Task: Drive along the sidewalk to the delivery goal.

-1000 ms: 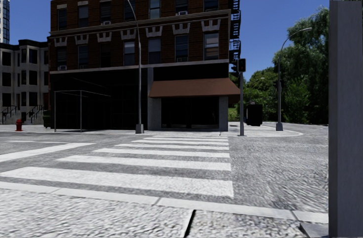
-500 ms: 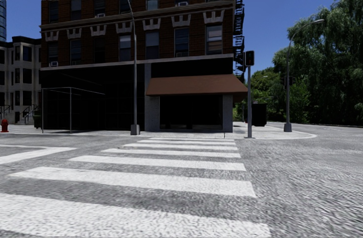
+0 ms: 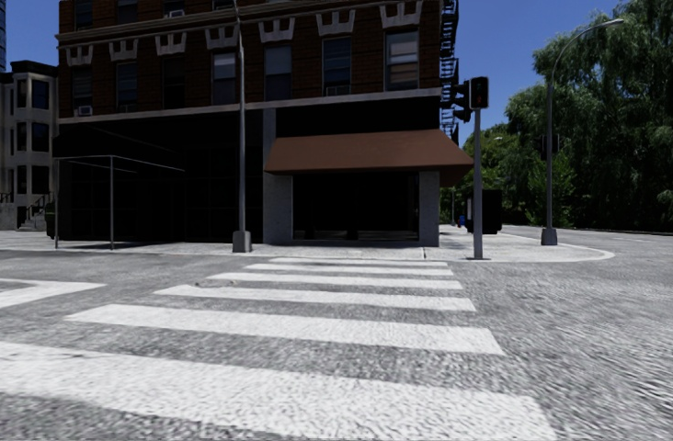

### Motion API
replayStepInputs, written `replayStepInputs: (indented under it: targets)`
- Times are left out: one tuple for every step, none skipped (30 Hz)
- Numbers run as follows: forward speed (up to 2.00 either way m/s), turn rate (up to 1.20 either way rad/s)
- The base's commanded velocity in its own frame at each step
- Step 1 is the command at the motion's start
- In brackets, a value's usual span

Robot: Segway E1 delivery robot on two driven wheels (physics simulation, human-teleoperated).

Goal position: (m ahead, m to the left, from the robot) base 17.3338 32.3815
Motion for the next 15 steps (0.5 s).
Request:
replayStepInputs:
  targets:
    - [1.39, 0.0]
    - [1.39, 0.0]
    - [1.39, 0.0]
    - [1.39, 0.0]
    - [1.38, 0.0]
    - [1.38, 0.0]
    - [1.38, 0.0]
    - [1.38, 0.0]
    - [1.38, 0.0]
    - [1.38, 0.0]
    - [1.38, 0.0]
    - [1.38, 0.0]
    - [1.38, 0.0]
    - [1.38, 0.0]
    - [1.38, 0.0]
